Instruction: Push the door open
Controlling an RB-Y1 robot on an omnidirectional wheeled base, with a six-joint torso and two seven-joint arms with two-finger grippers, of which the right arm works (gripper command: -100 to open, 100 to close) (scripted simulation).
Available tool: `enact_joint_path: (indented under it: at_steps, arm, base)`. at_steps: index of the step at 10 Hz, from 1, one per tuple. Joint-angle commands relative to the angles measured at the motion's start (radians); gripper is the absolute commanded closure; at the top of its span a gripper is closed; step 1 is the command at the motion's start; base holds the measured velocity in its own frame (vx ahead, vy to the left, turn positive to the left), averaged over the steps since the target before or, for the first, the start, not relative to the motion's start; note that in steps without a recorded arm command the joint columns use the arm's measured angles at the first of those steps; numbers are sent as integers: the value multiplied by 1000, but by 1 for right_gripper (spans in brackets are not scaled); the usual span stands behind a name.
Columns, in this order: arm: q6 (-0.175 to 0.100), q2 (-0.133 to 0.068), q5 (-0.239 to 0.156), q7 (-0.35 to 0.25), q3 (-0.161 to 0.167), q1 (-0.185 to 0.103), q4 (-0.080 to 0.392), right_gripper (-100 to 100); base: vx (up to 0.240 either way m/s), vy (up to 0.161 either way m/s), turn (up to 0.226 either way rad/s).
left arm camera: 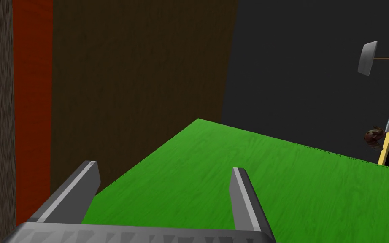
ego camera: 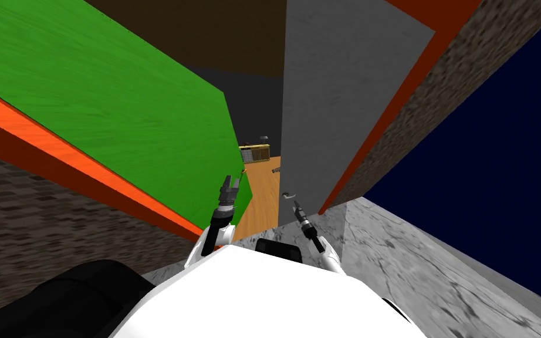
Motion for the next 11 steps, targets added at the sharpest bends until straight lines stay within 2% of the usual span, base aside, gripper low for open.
enact_joint_path:
  at_steps: [1, 5, 6, 11]
  arm:
    - [0, 5, -4, 9, -3, 0, 4, -100]
    - [-1, 13, -10, 19, -7, 0, 9, -100]
    - [-1, 13, -10, 19, -7, 0, 9, 100]
    - [-1, 13, -10, 19, -7, 0, 9, 100]
  base:
    - [196, 80, 32]
    - [179, 48, 27]
    - [-15, -3, -4]
    - [-10, -5, 5]
